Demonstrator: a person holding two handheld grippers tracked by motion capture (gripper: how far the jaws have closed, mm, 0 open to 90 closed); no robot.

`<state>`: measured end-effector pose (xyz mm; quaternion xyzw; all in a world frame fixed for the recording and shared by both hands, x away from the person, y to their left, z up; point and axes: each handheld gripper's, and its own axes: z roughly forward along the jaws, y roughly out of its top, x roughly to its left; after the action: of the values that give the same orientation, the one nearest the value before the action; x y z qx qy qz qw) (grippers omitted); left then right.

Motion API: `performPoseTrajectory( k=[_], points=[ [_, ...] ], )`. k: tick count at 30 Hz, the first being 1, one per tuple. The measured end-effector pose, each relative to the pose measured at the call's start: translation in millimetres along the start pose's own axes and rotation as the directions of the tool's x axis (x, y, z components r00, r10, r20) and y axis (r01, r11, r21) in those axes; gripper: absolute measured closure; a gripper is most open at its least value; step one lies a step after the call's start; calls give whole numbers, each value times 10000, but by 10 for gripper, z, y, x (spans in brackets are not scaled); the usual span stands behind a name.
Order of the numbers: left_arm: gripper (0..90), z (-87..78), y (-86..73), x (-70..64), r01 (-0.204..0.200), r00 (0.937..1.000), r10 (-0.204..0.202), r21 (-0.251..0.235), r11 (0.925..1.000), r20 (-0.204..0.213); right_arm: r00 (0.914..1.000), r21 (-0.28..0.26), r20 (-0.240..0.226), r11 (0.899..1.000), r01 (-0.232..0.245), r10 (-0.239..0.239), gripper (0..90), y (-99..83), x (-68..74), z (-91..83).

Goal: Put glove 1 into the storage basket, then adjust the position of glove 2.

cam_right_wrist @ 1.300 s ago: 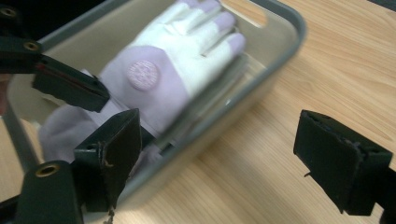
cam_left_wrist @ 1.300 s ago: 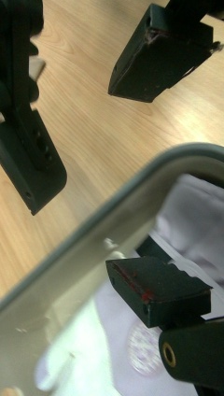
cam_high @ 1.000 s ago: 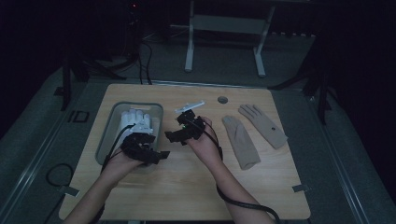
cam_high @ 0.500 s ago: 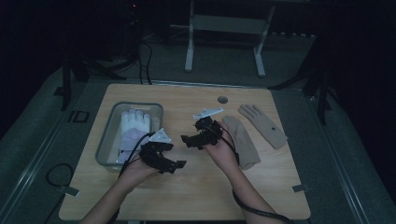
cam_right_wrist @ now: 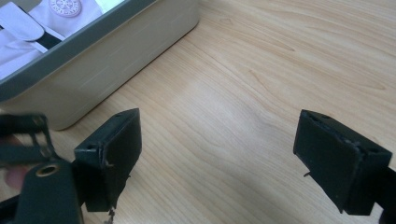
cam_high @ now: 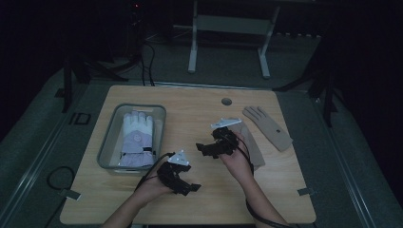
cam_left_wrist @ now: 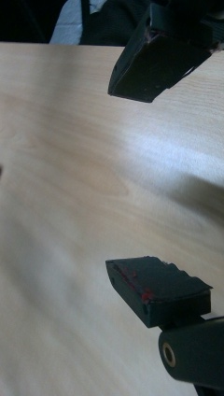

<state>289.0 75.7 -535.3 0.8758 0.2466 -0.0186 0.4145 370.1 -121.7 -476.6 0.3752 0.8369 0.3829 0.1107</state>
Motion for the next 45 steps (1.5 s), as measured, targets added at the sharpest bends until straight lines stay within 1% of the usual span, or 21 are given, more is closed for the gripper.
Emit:
performPoseTrajectory(
  k=[2,5,8,10,12,14,16,18,20,21,23,26,28,32,34,35,37,39,40,42,45],
  points=[
    [147,73,-42,-37,-346,9994,346,62,9994,86,10000,-59,-35,10000,-29,28,151,-43,-20,-10],
    [147,146,-86,-89,-670,9975,666,186,9976,217,9999,-138,-102,9999,39,-40,152,-121,-51,-20],
    [147,182,-120,-113,-749,9971,743,397,9964,167,9999,-148,-91,9998,98,-99,152,-193,-101,-30],
    [147,187,-143,-120,-743,9972,738,384,9965,140,10000,-176,-64,9998,70,-71,153,-231,-134,-49],
    [147,187,-166,-129,-740,9972,741,343,9967,-29,9995,-230,-82,9993,291,-293,170,-262,-177,-71],
    [147,185,-183,-140,-857,9952,875,411,9955,-435,9989,-223,18,9986,473,-473,169,-290,-214,-89],
    [147,184,-199,-147,-884,9940,909,414,9952,-616,9974,-205,25,9972,714,-714,161,-317,-252,-105],
    [147,184,-214,-155,-983,9915,1019,473,9940,-807,9944,-279,259,9943,1033,-1026,153,-351,-292,-136],
    [147,183,-231,-163,-1082,9889,1124,469,9930,-973,9935,-368,365,9934,1090,-1077,140,-390,-344,-165],
    [147,184,-238,-166,-1064,9898,1096,401,9935,-909,9933,-431,453,9932,1078,-1059,139,-408,-373,-182],
    [147,184,-253,-178,-1195,9887,1217,292,9924,-871,9960,-495,370,9953,835,-817,138,-441,-437,-211],
    [147,186,-277,-187,-1378,9870,1397,290,9900,-798,9973,-468,468,9972,583,-561,134,-479,-515,-258],
    [146,191,-288,-191,-1519,9847,1539,298,9879,-813,9990,-592,302,9976,356,-339,126,-502,-577,-290],
    [147,180,-277,-190,-1382,9873,1389,137,9903,-775,9990,-757,407,9970,-171,203,117,-537,-715,-345],
    [147,171,-273,-190,-1336,9882,1336,54,9910,-750,9992,-769,319,9968,-227,252,117,-539,-769,-373],
    [146,170,-274,-192,-1314,9883,1314,43,9913,-770,9990,-730,401,9972,-190,220,117,-539,-794,-385],
    [146,166,-277,-189,-1370,9872,1373,92,9905,-816,9994,-718,160,9970,-284,296,115,-540,-861,-409],
    [147,167,-281,-191,-1341,9874,1341,57,9910,-842,9983,-681,118,9961,-565,575,115,-537,-933,-425],
    [147,166,-280,-191,-1338,9874,1338,58,9910,-842,9976,-694,220,9955,-647,664,115,-538,-962,-431],
    [146,165,-277,-197,-1288,9884,1280,-53,9917,-824,9961,-726,-74,9935,-878,874,111,-549,-1023,-440],
    [146,160,-282,-200,-1293,9883,1283,-59,9916,-823,9971,-771,37,9942,-755,760,112,-574,-1090,-442]
  ],
)
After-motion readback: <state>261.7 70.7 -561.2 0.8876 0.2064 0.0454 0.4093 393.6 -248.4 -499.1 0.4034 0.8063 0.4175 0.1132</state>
